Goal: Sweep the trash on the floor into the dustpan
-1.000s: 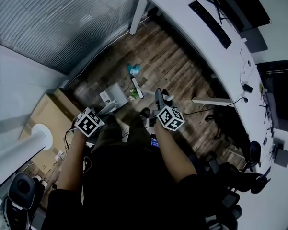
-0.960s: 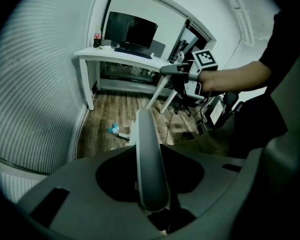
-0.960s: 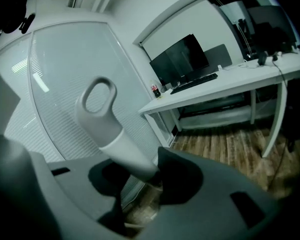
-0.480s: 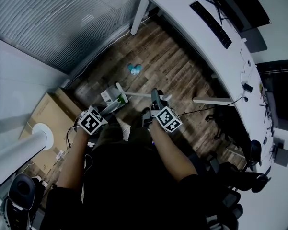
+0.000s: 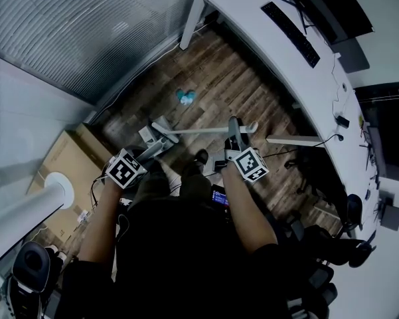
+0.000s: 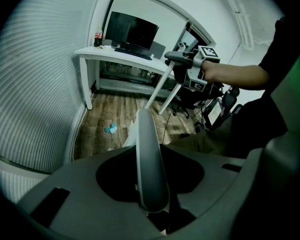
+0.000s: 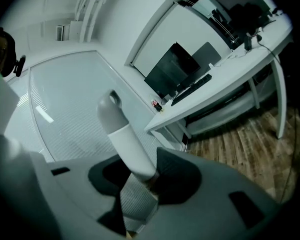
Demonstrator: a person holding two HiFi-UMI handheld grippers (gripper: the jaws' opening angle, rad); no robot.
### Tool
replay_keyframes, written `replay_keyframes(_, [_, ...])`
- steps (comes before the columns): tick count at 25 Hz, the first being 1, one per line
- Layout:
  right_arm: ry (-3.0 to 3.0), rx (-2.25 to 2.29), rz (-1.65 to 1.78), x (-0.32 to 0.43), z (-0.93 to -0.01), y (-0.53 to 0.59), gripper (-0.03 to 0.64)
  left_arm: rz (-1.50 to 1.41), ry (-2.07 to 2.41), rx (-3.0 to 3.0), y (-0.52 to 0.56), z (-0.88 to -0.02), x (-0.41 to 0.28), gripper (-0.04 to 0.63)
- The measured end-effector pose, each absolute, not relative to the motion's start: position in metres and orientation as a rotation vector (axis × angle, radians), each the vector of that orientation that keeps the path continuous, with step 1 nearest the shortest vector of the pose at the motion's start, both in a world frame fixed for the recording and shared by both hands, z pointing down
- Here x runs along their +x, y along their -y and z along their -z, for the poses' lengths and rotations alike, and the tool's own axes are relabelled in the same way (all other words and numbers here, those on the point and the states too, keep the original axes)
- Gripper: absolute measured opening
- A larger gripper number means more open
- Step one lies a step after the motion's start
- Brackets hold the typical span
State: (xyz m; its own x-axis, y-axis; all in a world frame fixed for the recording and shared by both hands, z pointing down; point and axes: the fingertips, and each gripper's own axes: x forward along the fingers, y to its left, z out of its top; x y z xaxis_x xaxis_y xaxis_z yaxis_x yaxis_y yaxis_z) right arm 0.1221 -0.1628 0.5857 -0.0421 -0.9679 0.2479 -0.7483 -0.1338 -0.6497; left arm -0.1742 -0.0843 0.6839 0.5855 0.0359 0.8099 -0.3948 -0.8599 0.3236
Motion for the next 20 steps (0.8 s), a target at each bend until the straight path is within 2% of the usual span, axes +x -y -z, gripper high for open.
replay_keyframes(14, [-1.829, -1.945, 0.793, 0.231, -0.532, 0.242, 0.143, -1.154, 0.511, 2.255, 0.104, -0.681, -0.164, 0.104])
replay_keyframes(20, [-1.888, -1.934, 0.71, 0.266, -0.519, 0.3, 0.143, -1.039, 0.666, 2.19, 0.113, -0.675, -0.151, 0.104])
